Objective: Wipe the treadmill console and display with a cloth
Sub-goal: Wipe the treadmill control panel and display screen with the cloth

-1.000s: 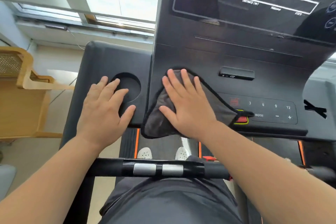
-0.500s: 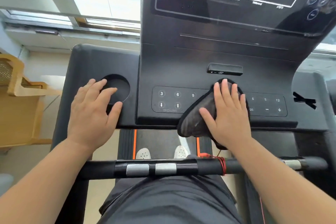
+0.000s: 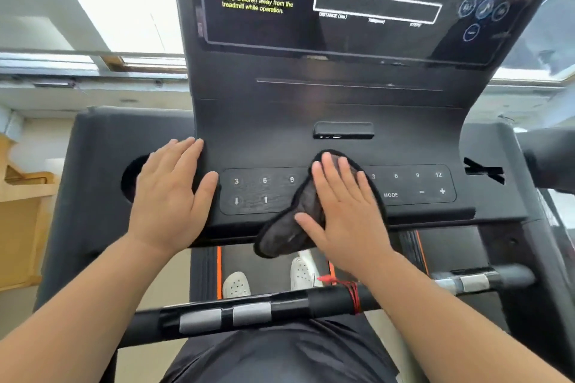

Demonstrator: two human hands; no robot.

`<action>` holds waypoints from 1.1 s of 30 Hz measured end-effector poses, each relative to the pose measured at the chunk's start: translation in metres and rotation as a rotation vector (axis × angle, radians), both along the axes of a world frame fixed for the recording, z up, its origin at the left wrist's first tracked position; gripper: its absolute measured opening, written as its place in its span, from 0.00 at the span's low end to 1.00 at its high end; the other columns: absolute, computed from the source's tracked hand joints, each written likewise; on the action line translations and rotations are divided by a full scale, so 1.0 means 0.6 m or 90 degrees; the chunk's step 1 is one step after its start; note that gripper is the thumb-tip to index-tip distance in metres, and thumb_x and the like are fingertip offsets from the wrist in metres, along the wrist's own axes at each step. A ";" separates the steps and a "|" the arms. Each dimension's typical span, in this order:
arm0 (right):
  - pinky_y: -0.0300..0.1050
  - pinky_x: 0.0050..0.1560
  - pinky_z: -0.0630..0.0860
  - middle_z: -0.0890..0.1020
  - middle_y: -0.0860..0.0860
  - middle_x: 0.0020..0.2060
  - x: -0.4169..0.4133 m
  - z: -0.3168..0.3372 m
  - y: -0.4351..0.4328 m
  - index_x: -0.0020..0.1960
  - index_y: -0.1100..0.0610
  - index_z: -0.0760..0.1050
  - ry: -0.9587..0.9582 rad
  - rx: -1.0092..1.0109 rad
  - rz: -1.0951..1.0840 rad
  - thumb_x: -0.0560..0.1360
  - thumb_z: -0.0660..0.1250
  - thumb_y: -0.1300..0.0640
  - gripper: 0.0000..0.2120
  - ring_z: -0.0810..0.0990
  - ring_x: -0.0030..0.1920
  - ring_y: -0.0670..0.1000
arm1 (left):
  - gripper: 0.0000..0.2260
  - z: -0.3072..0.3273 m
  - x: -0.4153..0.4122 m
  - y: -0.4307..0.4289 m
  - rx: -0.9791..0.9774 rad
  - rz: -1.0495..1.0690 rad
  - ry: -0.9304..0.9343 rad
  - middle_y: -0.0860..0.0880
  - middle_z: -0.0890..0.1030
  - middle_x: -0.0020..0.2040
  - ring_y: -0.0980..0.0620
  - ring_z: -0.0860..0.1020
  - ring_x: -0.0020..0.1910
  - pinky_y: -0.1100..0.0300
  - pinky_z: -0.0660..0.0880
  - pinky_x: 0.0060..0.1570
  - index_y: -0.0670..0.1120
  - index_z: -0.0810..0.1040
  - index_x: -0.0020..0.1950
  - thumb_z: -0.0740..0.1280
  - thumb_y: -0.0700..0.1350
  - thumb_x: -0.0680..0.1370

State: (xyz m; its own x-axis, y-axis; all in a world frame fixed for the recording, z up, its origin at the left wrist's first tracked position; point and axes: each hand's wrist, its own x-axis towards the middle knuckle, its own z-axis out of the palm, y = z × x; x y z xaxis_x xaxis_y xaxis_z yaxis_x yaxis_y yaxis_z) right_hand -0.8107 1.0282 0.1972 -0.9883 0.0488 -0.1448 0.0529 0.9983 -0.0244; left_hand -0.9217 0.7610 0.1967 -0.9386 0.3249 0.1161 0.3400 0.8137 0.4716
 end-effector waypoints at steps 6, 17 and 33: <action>0.58 0.82 0.43 0.43 0.58 0.84 0.004 0.006 0.158 0.84 0.60 0.41 -0.037 -0.013 -0.307 0.76 0.40 0.28 0.48 0.42 0.83 0.58 | 0.30 0.011 -0.006 0.043 0.035 0.089 -0.044 0.37 0.74 0.70 0.37 0.68 0.71 0.46 0.60 0.72 0.37 0.65 0.77 0.55 0.54 0.81; 0.66 0.78 0.45 0.49 0.60 0.83 -0.117 0.032 0.019 0.82 0.61 0.52 0.079 -0.164 -0.044 0.77 0.50 0.30 0.45 0.46 0.82 0.63 | 0.30 0.011 -0.006 0.072 0.039 0.163 -0.054 0.36 0.75 0.69 0.34 0.70 0.69 0.41 0.65 0.71 0.35 0.68 0.74 0.52 0.53 0.79; 0.67 0.80 0.48 0.45 0.65 0.82 -0.107 0.019 0.056 0.83 0.65 0.45 0.057 0.011 -0.146 0.81 0.43 0.31 0.45 0.44 0.82 0.66 | 0.26 0.032 -0.010 0.023 0.139 0.124 -0.119 0.46 0.77 0.70 0.49 0.70 0.70 0.64 0.58 0.67 0.43 0.71 0.76 0.53 0.47 0.78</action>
